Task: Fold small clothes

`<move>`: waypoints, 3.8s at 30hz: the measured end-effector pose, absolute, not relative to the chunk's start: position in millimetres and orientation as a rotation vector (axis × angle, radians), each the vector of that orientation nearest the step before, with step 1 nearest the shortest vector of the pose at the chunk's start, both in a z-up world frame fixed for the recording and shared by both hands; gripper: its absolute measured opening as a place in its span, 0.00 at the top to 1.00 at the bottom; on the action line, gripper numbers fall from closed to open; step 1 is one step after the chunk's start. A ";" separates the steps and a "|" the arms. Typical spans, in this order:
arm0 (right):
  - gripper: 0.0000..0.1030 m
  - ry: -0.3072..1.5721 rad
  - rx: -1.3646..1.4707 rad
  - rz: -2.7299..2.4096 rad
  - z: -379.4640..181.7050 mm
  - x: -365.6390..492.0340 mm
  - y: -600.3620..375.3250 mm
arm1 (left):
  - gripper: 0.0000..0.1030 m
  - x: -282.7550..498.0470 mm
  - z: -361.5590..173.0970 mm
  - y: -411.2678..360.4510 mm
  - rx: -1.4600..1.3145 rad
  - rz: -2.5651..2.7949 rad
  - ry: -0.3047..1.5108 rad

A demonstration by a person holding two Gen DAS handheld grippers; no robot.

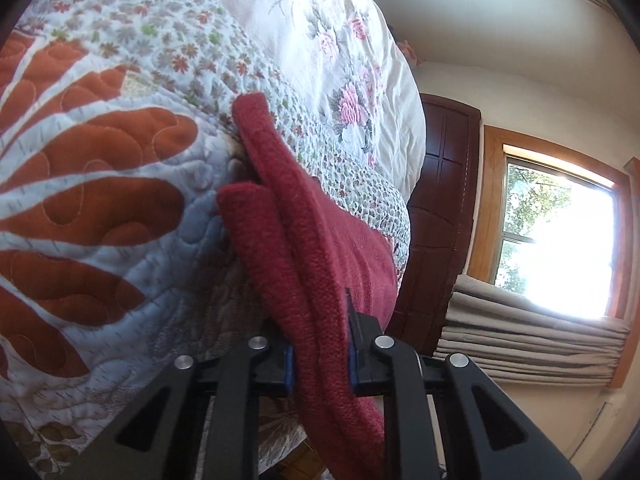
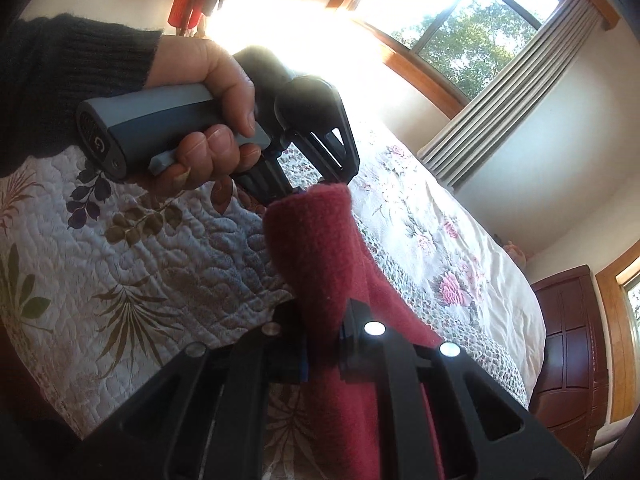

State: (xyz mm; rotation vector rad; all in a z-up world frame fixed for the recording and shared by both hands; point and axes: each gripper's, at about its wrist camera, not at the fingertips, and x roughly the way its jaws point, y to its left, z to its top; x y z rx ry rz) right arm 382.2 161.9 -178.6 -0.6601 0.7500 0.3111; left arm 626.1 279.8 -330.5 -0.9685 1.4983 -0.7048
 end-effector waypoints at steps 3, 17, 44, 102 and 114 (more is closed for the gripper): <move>0.91 0.733 -0.620 0.298 -172.1 378.4 156.3 | 0.83 628.5 -306.4 269.0 -0.915 -0.708 1.483; 0.91 0.656 -0.304 0.190 -126.2 370.4 92.2 | 0.83 641.6 -194.0 183.6 -0.602 -0.723 1.448; 0.91 0.660 0.196 0.022 -131.2 336.3 -86.4 | 0.83 617.9 -158.2 -38.2 -0.131 -0.672 1.542; 0.93 1.176 0.451 0.750 -268.4 347.4 -261.4 | 0.31 440.1 -203.9 9.1 -0.363 -0.851 1.346; 0.54 1.146 0.647 0.702 -280.5 342.6 -305.0 | 0.31 444.4 -279.3 -54.2 -0.295 -0.955 1.539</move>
